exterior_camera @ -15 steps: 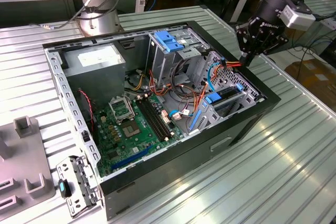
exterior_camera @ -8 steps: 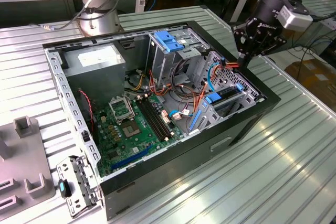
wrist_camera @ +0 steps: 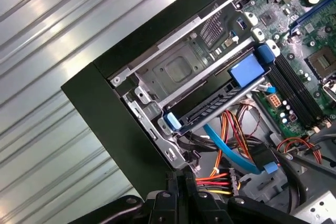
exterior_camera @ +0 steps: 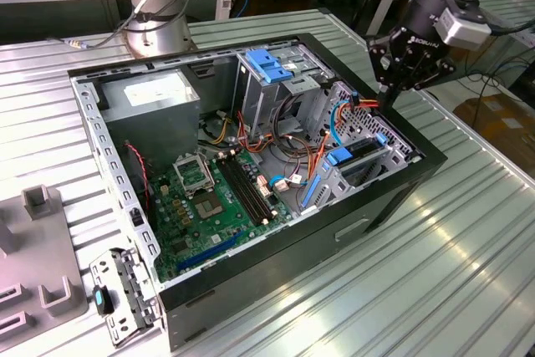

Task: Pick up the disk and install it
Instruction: 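Insert the first disk wire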

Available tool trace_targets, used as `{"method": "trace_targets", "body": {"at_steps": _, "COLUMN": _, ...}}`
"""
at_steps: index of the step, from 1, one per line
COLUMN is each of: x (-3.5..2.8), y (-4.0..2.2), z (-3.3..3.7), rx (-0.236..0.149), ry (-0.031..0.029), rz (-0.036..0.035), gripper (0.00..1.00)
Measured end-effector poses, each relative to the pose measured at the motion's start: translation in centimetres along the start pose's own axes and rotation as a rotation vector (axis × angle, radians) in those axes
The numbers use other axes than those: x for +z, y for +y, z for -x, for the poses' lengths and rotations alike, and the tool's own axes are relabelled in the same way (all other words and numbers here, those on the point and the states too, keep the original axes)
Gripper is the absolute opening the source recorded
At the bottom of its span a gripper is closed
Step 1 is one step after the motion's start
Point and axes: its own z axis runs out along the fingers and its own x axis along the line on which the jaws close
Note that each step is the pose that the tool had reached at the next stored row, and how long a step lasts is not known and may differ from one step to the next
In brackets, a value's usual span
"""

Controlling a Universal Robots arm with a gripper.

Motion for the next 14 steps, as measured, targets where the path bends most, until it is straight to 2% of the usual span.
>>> {"method": "trace_targets", "body": {"at_steps": 4, "x": 0.01, "y": 0.01, "z": 0.01, "rx": 0.043, "ry": -0.0002, "rz": 0.0002, "gripper": 0.17}}
{"method": "trace_targets", "body": {"at_steps": 8, "x": 0.02, "y": 0.01, "z": 0.01, "rx": 0.109, "ry": -0.0003, "rz": 0.0007, "gripper": 0.17}}
{"method": "trace_targets", "body": {"at_steps": 14, "x": 0.08, "y": 0.47, "z": 0.62, "rx": 0.124, "ry": -0.0005, "rz": 0.0006, "gripper": 0.17}}
